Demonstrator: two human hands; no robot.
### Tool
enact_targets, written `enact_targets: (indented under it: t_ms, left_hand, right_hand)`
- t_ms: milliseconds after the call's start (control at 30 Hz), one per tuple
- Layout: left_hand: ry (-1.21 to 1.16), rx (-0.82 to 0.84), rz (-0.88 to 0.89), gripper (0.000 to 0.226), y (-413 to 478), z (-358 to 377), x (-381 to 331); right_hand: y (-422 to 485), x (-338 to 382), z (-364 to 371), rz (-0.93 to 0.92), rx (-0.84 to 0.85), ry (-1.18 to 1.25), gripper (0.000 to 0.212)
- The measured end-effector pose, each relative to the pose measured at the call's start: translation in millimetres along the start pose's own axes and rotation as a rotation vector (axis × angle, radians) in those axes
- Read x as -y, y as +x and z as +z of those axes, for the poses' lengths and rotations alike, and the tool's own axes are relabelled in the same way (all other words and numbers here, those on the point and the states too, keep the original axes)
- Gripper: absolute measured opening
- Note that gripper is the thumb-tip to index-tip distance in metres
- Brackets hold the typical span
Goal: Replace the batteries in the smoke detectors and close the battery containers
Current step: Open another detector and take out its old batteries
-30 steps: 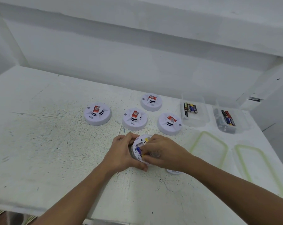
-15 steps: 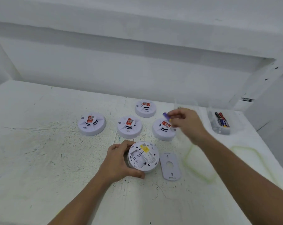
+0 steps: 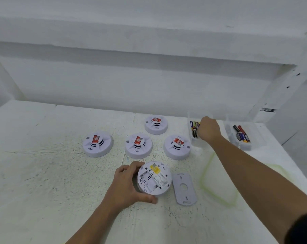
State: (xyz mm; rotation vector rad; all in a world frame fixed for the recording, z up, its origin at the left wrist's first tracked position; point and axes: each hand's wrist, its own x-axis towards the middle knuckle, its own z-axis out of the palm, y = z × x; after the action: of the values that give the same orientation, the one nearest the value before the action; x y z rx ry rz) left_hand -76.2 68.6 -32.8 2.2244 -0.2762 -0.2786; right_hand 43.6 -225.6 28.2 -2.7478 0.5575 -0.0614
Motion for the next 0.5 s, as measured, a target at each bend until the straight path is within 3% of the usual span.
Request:
enact_targets:
  t_ms: [500]
  left_hand:
    - [0.035,-0.013,-0.009,0.101,1,2,-2]
  right_hand:
    - [22,-10,3,0.059,0.098,0.084,0.04]
